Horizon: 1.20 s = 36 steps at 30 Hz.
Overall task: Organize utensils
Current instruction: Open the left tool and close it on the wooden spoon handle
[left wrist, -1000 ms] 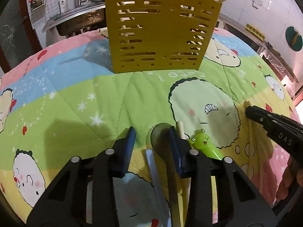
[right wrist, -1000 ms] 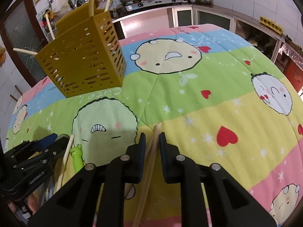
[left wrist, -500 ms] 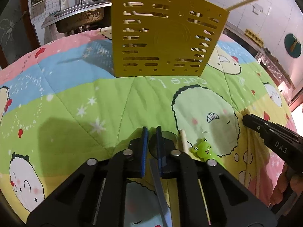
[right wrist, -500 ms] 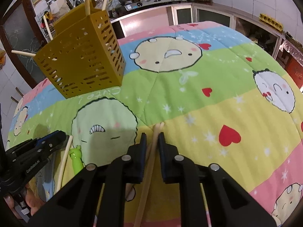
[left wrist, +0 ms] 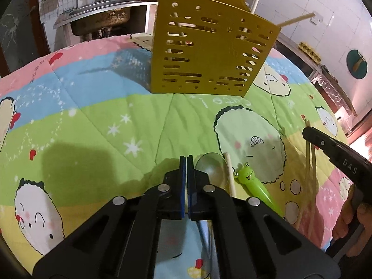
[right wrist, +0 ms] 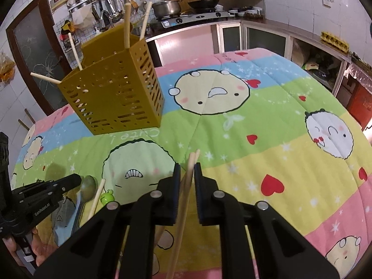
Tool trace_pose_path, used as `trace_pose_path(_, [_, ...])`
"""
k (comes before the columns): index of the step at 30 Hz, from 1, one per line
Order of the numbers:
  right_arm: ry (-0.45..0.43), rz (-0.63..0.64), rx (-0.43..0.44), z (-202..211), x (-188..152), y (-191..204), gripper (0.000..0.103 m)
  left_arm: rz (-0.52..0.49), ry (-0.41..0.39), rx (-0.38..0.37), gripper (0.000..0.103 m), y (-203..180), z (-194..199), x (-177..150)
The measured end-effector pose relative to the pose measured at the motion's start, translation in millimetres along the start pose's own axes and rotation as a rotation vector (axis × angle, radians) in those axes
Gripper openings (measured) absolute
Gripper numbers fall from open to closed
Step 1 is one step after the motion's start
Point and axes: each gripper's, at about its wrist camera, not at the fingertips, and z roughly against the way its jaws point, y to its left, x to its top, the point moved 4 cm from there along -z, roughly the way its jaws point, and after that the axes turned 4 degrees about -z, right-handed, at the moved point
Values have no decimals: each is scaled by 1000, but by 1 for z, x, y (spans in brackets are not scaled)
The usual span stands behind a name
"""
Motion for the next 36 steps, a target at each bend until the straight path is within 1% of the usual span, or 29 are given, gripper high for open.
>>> trace_pose_path(2, [10, 8, 0, -2, 1, 1, 12, 9, 5, 6, 0, 1, -1, -2])
trace_pose_path(4, [20, 17, -5, -5, 0, 1, 12, 17, 12, 1, 4, 0, -4, -3])
trace_pose_path(5, [25, 20, -9, -6, 0, 1, 12, 20, 13, 1, 9, 0, -4, -3])
trace_pose_path(6, [29, 21, -13, -8, -1, 1, 12, 21, 11, 1, 17, -1, -4, -3])
trace_pose_path(7, [33, 19, -16, -9, -2, 1, 12, 19, 6, 1, 22, -3, -3, -3])
trace_pose_path(8, [36, 16, -19, -10, -3, -1, 12, 16, -1, 2, 34, -4, -2, -3])
trace_pose_path(9, [41, 10, -22, -12, -5, -3, 12, 12, -9, 4, 44, -6, 0, -2])
trace_pose_path(11, [47, 0, -25, -14, -8, -7, 12, -2, -24, 1, 51, -10, 5, -1])
trace_pose_path(12, [50, -4, -27, -15, -8, -8, 12, -9, -27, -2, 53, -12, 6, -1])
trace_pose_path(18, [57, -12, -30, -17, -11, -10, 12, -72, 11, -5, 53, -24, 3, -7])
trace_pose_path(22, [58, -8, -35, -18, -11, -10, 12, -82, 35, -3, 53, -32, -9, -8])
trace_pose_path(25, [62, -10, -35, -19, -11, -10, 12, -80, 36, -3, 53, -34, -14, -5])
trace_pose_path(28, [61, -12, -33, -19, -11, -10, 12, -60, 52, -23, 51, -33, -18, -1])
trace_pose_path(30, [60, -13, -32, -20, -11, -10, 12, -56, 60, -34, 44, -33, -19, 0])
trace_pose_path(31, [60, -13, -32, -20, -11, -10, 12, -59, 66, -34, 43, -34, -19, -1])
trace_pose_path(36, [59, -12, -33, -21, -11, -9, 12, -70, 76, -17, 42, -38, -25, -2])
